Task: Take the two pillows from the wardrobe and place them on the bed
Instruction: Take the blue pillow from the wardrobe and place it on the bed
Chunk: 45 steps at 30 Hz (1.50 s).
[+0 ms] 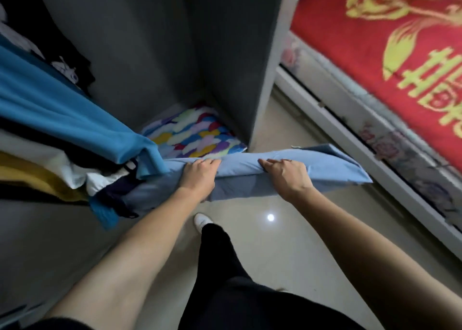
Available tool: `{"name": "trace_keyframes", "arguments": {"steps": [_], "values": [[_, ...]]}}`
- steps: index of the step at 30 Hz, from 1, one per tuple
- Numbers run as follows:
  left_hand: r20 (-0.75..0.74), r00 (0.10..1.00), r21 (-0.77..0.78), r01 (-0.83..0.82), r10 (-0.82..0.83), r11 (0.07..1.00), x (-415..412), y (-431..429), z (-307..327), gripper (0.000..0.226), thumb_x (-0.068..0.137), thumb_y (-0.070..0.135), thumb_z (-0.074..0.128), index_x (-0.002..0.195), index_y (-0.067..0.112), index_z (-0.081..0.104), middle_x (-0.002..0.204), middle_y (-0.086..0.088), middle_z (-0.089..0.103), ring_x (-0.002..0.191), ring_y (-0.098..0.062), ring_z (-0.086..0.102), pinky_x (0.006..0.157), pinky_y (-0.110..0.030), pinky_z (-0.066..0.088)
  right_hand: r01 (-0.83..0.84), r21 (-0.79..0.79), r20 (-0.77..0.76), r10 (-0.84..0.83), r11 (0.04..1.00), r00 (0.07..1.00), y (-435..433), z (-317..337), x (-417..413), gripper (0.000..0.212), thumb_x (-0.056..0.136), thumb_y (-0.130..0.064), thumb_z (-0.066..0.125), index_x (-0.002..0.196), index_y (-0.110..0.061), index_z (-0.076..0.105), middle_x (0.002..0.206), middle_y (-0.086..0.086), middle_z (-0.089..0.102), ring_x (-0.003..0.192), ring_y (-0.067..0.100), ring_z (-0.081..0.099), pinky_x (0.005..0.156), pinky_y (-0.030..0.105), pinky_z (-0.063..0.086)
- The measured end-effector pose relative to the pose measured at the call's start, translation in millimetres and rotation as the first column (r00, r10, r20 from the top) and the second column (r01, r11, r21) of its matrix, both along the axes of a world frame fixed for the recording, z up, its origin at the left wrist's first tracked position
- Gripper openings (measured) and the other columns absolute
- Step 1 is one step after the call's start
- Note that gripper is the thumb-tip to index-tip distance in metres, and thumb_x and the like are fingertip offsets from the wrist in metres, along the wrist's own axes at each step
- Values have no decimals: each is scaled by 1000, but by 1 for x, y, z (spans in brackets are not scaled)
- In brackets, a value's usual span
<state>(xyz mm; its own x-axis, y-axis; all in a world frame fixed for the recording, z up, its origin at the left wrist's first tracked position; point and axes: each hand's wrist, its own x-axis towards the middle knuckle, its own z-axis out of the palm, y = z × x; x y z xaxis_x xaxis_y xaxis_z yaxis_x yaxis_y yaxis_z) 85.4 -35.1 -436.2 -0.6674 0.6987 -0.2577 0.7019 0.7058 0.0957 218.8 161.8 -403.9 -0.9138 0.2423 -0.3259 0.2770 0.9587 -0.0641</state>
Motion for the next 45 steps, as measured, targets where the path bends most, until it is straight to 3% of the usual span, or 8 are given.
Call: {"name": "trace_keyframes", "arguments": {"steps": [4, 9, 14, 21, 25, 35, 45], "values": [[-50, 989, 35, 141, -139, 989, 73, 74, 49, 52, 83, 7, 49, 133, 19, 51, 128, -4, 62, 118, -30, 55, 94, -41, 46, 140, 57, -63, -137, 988, 989, 55, 45, 102, 51, 96, -18, 46, 143, -36, 41, 131, -6, 63, 112, 27, 64, 77, 38, 54], [-105, 963, 135, 263, -250, 955, 145, 175, 117, 44, 79, 5, 48, 120, 19, 55, 116, -6, 66, 102, -35, 61, 80, -43, 48, 320, 117, -220, -290, 940, 932, 136, 102, 194, 50, 98, -18, 42, 143, -41, 43, 139, -13, 58, 117, 21, 62, 78, 35, 51], [-189, 934, 226, 342, -303, 912, 164, 257, 162, 39, 79, 12, 51, 116, 24, 58, 111, -3, 69, 96, -35, 65, 73, -39, 47, 449, 172, -404, -353, 877, 844, 212, 140, 221, 46, 95, -17, 45, 136, -36, 53, 134, -11, 62, 120, 23, 56, 94, 37, 42], [-270, 910, 320, 392, -314, 863, 113, 351, 167, 33, 80, 17, 49, 110, 25, 60, 100, -1, 72, 87, -34, 68, 65, -35, 46, 490, 239, -490, -332, 838, 806, 309, 157, 168, 40, 93, -18, 47, 128, -34, 60, 124, -8, 66, 115, 23, 57, 100, 37, 34], [-268, 904, 370, 416, -334, 830, 59, 413, 177, 37, 81, 18, 48, 115, 26, 60, 101, -1, 73, 86, -34, 68, 66, -36, 46, 509, 236, -483, -355, 828, 800, 367, 175, 113, 41, 93, -18, 46, 128, -34, 61, 127, -9, 66, 117, 22, 57, 100, 37, 34], [-336, 874, 470, 479, -351, 742, -68, 555, 222, 33, 76, 13, 51, 105, 21, 62, 87, 0, 73, 74, -32, 68, 57, -34, 44, 586, 291, -579, -348, 756, 737, 497, 224, -6, 40, 93, -16, 43, 126, -28, 63, 126, -7, 65, 121, 24, 54, 107, 42, 35], [-350, 861, 455, 501, -369, 737, -149, 696, 207, 44, 70, 12, 56, 112, 21, 66, 91, -2, 75, 75, -36, 69, 57, -34, 47, 597, 219, -582, -388, 771, 714, 638, 192, -82, 38, 93, -15, 51, 125, -30, 63, 126, -8, 66, 120, 22, 56, 101, 40, 38]]}}
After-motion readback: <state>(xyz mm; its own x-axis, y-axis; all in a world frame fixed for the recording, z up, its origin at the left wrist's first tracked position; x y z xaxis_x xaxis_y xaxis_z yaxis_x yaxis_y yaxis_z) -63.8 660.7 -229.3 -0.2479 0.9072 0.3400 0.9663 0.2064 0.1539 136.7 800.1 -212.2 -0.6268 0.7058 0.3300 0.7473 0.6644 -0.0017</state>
